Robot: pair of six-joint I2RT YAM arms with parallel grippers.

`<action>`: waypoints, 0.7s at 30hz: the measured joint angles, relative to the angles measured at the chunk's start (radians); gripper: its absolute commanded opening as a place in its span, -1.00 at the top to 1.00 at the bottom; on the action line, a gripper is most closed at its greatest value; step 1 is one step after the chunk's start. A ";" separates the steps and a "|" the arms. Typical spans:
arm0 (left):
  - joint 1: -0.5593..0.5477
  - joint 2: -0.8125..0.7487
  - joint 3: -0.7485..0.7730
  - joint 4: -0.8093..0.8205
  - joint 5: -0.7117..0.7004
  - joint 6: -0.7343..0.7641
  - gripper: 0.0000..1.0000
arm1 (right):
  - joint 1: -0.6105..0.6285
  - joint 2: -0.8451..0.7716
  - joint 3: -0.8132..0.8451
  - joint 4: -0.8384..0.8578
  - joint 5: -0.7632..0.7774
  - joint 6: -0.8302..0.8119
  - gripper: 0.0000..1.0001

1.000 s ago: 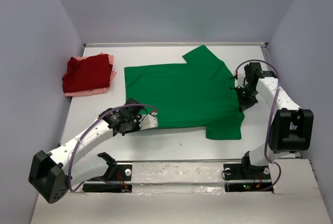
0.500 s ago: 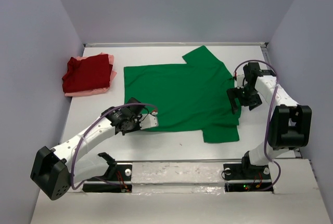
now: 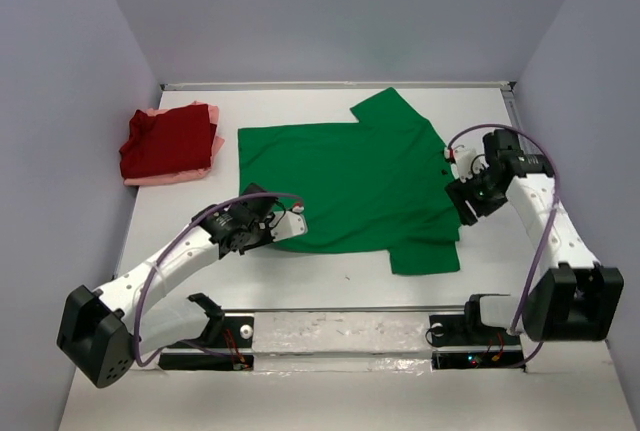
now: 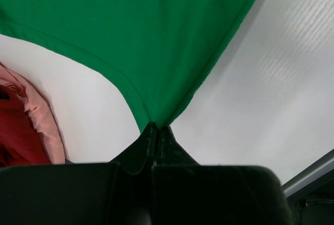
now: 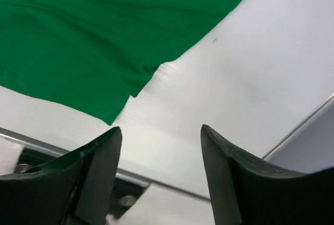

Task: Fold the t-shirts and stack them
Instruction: Pick up the flattened T-shirt from the center of the board.

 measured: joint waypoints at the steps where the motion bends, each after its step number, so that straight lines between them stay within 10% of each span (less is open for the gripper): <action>1: 0.000 -0.006 0.000 0.016 0.006 -0.012 1.00 | 0.000 -0.046 0.002 0.000 -0.011 -0.033 -0.43; 8: 0.050 -0.008 0.000 0.117 0.076 -0.079 1.00 | 0.000 -0.278 -0.060 0.036 -0.106 -0.369 -0.62; 21: 0.207 0.079 0.000 0.201 0.167 -0.107 1.00 | 0.000 -0.005 -0.116 0.031 -0.219 -0.650 -0.59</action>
